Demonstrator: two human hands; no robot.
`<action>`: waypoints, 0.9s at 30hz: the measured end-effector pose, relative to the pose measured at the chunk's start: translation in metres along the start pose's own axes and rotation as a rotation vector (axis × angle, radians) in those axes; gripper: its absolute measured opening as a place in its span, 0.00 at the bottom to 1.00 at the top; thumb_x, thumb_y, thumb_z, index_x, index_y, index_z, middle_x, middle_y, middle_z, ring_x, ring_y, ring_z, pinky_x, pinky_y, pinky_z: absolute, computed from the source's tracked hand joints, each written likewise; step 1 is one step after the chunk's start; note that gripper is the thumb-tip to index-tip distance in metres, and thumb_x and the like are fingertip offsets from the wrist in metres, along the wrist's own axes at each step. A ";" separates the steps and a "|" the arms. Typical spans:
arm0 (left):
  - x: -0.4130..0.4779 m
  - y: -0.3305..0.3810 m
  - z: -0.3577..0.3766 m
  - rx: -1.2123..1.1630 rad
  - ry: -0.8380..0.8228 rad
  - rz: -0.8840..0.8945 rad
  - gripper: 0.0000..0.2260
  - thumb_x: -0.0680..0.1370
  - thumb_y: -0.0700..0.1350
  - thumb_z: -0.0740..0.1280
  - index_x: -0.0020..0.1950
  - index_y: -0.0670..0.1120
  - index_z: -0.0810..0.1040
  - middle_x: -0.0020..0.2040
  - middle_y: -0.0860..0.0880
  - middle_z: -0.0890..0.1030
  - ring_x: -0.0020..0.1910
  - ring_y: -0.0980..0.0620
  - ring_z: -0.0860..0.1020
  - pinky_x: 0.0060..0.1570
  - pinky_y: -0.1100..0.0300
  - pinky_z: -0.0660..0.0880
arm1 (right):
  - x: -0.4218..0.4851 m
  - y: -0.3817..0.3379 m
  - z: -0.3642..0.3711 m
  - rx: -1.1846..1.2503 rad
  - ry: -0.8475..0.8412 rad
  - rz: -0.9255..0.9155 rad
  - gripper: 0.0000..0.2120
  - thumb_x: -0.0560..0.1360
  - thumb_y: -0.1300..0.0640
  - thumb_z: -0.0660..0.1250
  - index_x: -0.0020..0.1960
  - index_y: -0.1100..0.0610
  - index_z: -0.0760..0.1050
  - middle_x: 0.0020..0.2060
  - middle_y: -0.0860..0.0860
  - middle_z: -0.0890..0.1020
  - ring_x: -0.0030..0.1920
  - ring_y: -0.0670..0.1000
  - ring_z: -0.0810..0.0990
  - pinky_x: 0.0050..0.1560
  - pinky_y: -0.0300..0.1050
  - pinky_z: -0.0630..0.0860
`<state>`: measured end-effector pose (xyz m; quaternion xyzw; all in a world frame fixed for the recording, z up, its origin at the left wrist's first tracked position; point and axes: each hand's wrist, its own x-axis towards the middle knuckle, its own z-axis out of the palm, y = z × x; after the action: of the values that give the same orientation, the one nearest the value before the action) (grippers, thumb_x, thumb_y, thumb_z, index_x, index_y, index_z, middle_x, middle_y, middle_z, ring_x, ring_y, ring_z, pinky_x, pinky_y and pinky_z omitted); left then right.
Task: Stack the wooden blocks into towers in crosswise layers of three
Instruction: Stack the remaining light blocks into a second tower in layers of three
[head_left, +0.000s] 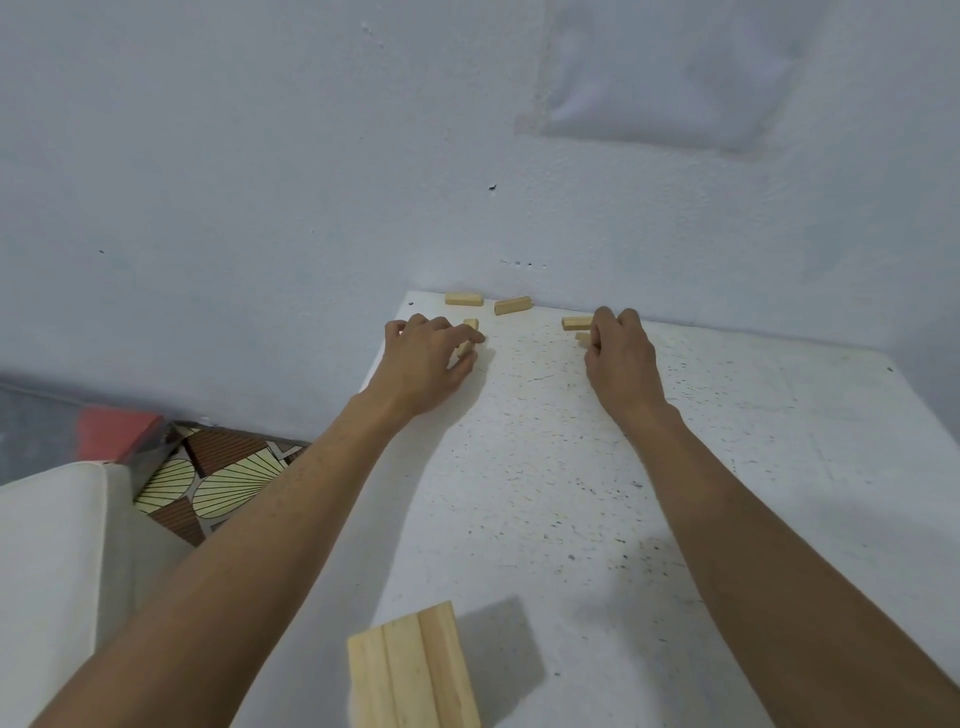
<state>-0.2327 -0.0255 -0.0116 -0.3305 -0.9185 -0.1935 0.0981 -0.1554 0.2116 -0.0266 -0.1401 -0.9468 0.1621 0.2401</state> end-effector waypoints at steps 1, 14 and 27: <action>0.000 0.000 -0.001 -0.001 -0.004 -0.001 0.12 0.82 0.51 0.60 0.63 0.55 0.79 0.51 0.50 0.82 0.54 0.45 0.76 0.59 0.49 0.62 | 0.000 0.001 -0.001 0.020 0.015 0.007 0.05 0.77 0.70 0.62 0.49 0.62 0.70 0.44 0.59 0.70 0.37 0.55 0.69 0.31 0.42 0.61; 0.000 0.046 -0.057 -0.313 -0.190 0.069 0.09 0.81 0.49 0.65 0.58 0.54 0.82 0.51 0.55 0.82 0.50 0.55 0.81 0.56 0.52 0.76 | -0.052 -0.023 -0.064 0.738 0.122 0.330 0.03 0.76 0.61 0.69 0.47 0.57 0.75 0.41 0.46 0.79 0.36 0.43 0.79 0.37 0.33 0.72; -0.049 0.162 -0.160 -0.143 -0.523 0.175 0.07 0.80 0.48 0.68 0.56 0.57 0.81 0.54 0.57 0.82 0.52 0.62 0.78 0.49 0.60 0.75 | -0.164 -0.029 -0.137 0.784 0.055 0.260 0.05 0.75 0.62 0.70 0.46 0.53 0.78 0.43 0.42 0.82 0.46 0.48 0.83 0.51 0.52 0.82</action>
<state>-0.0823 -0.0057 0.1651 -0.4533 -0.8646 -0.1570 -0.1495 0.0461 0.1621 0.0315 -0.1609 -0.7810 0.5355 0.2781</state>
